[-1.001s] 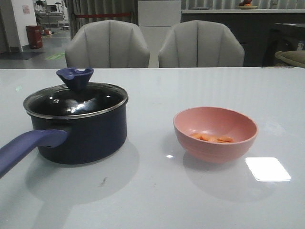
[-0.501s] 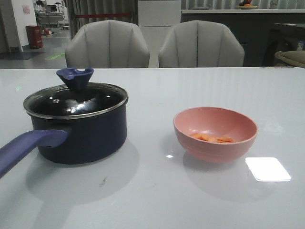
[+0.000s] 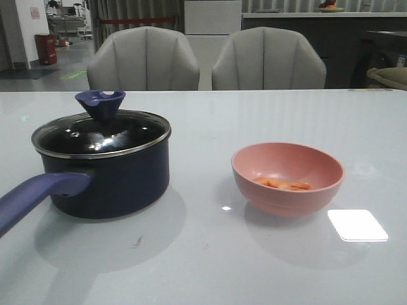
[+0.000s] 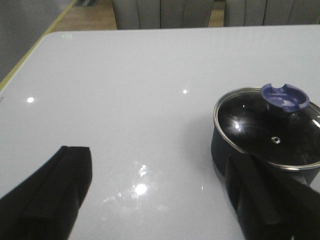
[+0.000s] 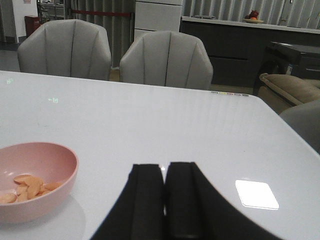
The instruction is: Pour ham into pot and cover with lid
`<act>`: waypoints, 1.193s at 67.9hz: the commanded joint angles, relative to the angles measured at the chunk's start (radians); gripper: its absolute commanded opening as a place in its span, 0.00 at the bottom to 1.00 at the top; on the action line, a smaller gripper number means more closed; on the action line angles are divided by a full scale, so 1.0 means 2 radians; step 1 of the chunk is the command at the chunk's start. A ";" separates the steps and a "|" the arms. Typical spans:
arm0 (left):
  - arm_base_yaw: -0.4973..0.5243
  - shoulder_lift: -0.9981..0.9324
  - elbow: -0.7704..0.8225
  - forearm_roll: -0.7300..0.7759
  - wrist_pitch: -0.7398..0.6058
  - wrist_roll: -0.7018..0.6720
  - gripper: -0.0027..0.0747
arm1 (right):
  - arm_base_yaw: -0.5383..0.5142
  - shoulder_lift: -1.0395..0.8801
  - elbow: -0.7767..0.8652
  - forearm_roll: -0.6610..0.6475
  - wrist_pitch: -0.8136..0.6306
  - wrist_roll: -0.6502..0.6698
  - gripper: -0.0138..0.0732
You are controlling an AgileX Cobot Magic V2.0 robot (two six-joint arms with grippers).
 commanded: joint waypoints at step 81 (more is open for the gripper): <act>-0.180 0.667 -0.572 -0.025 0.261 -0.068 0.93 | -0.002 -0.010 -0.003 -0.006 -0.044 -0.002 0.33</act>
